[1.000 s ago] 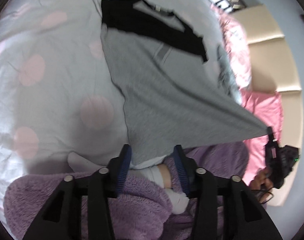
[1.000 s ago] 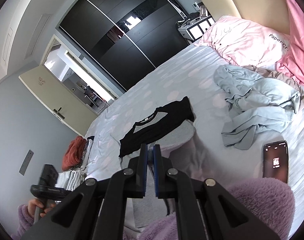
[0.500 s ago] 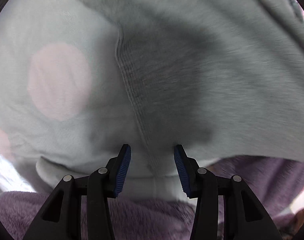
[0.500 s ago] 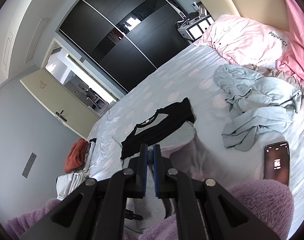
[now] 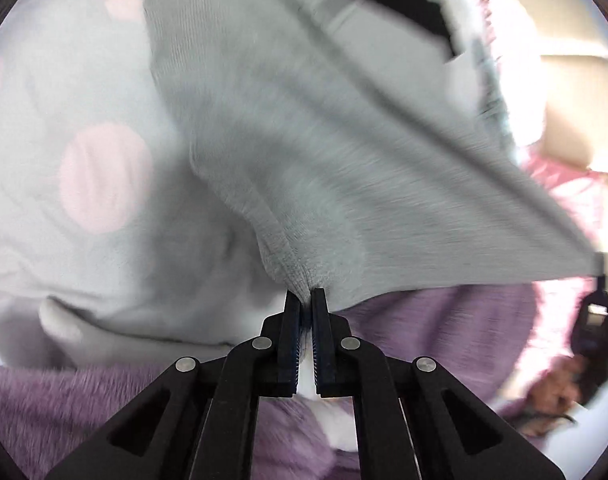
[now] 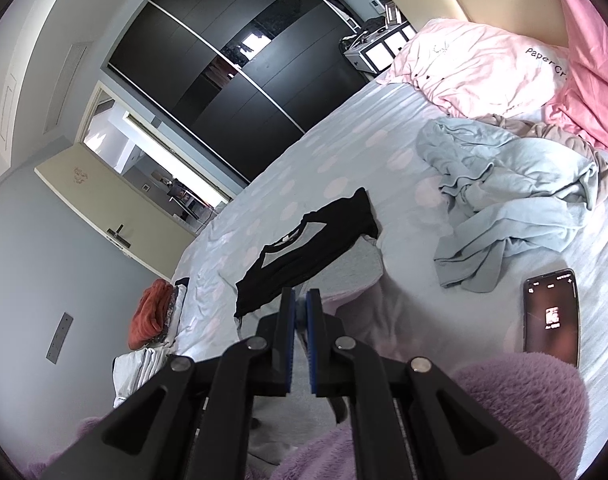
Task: Fold clothes
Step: 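Lower the folded shirt onto the bed with both tools and release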
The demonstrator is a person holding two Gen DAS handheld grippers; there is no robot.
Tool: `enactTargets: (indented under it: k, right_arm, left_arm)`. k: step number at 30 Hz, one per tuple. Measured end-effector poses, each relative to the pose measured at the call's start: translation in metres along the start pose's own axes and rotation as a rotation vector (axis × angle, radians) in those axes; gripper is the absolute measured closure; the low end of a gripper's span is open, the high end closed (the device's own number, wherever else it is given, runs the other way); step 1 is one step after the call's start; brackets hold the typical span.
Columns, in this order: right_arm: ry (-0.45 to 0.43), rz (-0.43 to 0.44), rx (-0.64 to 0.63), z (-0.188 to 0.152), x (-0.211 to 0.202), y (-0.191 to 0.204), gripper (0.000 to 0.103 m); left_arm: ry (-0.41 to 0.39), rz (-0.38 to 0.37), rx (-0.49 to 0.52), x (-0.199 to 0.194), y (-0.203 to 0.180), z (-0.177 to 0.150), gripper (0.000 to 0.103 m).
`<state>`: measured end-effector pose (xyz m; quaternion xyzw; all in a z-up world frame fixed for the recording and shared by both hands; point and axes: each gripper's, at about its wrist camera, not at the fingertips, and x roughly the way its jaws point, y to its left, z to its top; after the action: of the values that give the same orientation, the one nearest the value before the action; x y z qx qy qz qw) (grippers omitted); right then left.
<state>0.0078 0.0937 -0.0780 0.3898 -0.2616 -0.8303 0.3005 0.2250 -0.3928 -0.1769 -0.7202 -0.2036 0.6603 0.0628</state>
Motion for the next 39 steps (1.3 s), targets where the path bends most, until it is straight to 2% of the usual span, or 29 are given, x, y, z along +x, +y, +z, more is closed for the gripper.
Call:
enactTargets:
  k: [3,8,10,14,21,27,30,34,36,37,38,39]
  right_arm:
    - [-0.006,-0.008,0.004,0.003,-0.001,-0.003,0.098]
    - [-0.014,-0.016,0.016,0.01,0.001,-0.006,0.098]
    - [-0.017,-0.017,0.014,0.012,0.002,-0.005,0.098]
    - [-0.014,-0.016,0.0,0.018,0.008,0.001,0.098]
    - [-0.013,-0.028,-0.046,0.045,0.031,0.016,0.098]
    - [0.017,-0.048,-0.084,0.084,0.083,0.029,0.098]
    - [0.048,-0.07,-0.101,0.094,0.118,0.031,0.098]
    - [0.077,-0.09,-0.101,0.09,0.153,0.022,0.098]
    - [0.087,-0.087,-0.083,0.085,0.166,0.014,0.098]
    - [0.09,-0.085,-0.073,0.081,0.171,0.009,0.098]
    - [0.092,-0.083,-0.063,0.077,0.176,0.004,0.098]
    - [0.095,-0.082,-0.054,0.074,0.179,-0.001,0.098]
  left_arm:
    - [-0.107,-0.093,0.003,-0.054,-0.002,-0.013,0.098]
    - [-0.283,-0.196,-0.02,-0.131,0.013,-0.027,0.099]
    - [-0.313,-0.232,-0.028,-0.154,0.02,-0.026,0.099]
    - [-0.344,-0.286,-0.054,-0.169,0.037,-0.015,0.099]
    - [-0.373,-0.326,-0.086,-0.176,0.041,0.031,0.102]
    - [-0.422,-0.305,-0.105,-0.186,0.044,0.088,0.102]
    - [-0.35,-0.247,-0.076,-0.164,0.041,0.115,0.101]
    - [-0.162,-0.16,-0.064,-0.104,0.036,0.13,0.096]
    - [-0.09,-0.112,-0.045,-0.074,0.031,0.127,0.08]
    - [-0.064,-0.084,-0.026,-0.061,0.027,0.123,0.063]
    - [-0.039,-0.055,-0.007,-0.048,0.024,0.12,0.054]
    - [-0.019,-0.028,0.016,-0.038,0.019,0.117,0.052]
